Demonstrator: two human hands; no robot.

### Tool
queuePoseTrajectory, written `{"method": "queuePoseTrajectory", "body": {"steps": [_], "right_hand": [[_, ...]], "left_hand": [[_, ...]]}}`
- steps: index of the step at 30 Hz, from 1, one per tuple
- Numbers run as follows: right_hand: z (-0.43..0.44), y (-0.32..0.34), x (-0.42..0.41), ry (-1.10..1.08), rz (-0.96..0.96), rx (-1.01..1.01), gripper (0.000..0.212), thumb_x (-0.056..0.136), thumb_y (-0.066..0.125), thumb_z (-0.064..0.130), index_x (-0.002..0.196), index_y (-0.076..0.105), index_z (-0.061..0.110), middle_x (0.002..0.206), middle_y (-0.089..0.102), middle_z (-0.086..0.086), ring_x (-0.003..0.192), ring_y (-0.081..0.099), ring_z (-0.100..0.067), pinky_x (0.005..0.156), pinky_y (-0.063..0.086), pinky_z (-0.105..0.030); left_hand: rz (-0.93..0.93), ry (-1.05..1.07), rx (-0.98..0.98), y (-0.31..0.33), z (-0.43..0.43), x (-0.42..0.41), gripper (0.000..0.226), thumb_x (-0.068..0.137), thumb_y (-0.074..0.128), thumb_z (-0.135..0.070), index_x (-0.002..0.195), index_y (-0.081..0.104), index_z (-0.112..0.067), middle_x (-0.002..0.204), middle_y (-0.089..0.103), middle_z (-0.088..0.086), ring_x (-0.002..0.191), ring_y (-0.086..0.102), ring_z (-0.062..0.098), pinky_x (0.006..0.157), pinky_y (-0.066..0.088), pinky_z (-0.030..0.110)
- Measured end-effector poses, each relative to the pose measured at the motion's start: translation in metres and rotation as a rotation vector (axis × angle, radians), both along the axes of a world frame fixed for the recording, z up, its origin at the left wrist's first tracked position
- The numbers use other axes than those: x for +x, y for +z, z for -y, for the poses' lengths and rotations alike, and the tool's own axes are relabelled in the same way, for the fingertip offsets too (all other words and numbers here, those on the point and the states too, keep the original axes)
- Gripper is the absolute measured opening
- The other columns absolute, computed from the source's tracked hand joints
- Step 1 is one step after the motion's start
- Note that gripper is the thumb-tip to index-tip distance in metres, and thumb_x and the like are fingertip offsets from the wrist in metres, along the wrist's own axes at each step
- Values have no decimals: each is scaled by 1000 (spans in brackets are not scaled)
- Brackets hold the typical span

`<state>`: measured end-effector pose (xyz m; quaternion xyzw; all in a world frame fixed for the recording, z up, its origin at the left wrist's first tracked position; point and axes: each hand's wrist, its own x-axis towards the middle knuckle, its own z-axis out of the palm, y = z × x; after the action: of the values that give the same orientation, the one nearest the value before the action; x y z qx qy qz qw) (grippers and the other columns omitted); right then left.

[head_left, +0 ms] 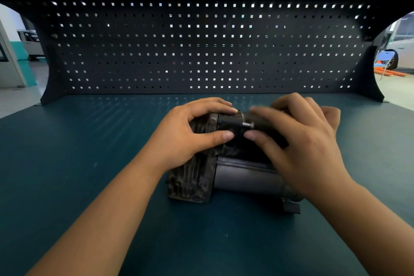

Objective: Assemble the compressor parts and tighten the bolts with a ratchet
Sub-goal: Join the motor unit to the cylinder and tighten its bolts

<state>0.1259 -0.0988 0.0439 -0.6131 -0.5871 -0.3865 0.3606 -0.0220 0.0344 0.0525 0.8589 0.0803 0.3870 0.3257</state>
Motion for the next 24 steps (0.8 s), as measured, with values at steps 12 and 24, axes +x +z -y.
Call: {"method": "queuePoseTrajectory", "body": {"steps": [12, 24], "right_hand": [[61, -49, 98, -393, -484, -1117, 33, 80, 66, 50, 86, 47, 24, 91, 50, 5, 83, 49, -15, 71, 39, -27], [92, -22, 121, -35, -969, -251, 32, 90, 57, 32, 77, 57, 3, 61, 49, -7, 50, 36, -18, 51, 30, -28]], "left_hand": [[-15, 44, 62, 0, 1, 1, 35, 64, 75, -39, 97, 65, -39, 116, 60, -27, 111, 52, -11, 92, 33, 1], [-61, 90, 46, 6, 7, 1, 37, 60, 71, -41, 96, 66, -45, 114, 60, -29, 111, 52, -11, 94, 36, 7]]}}
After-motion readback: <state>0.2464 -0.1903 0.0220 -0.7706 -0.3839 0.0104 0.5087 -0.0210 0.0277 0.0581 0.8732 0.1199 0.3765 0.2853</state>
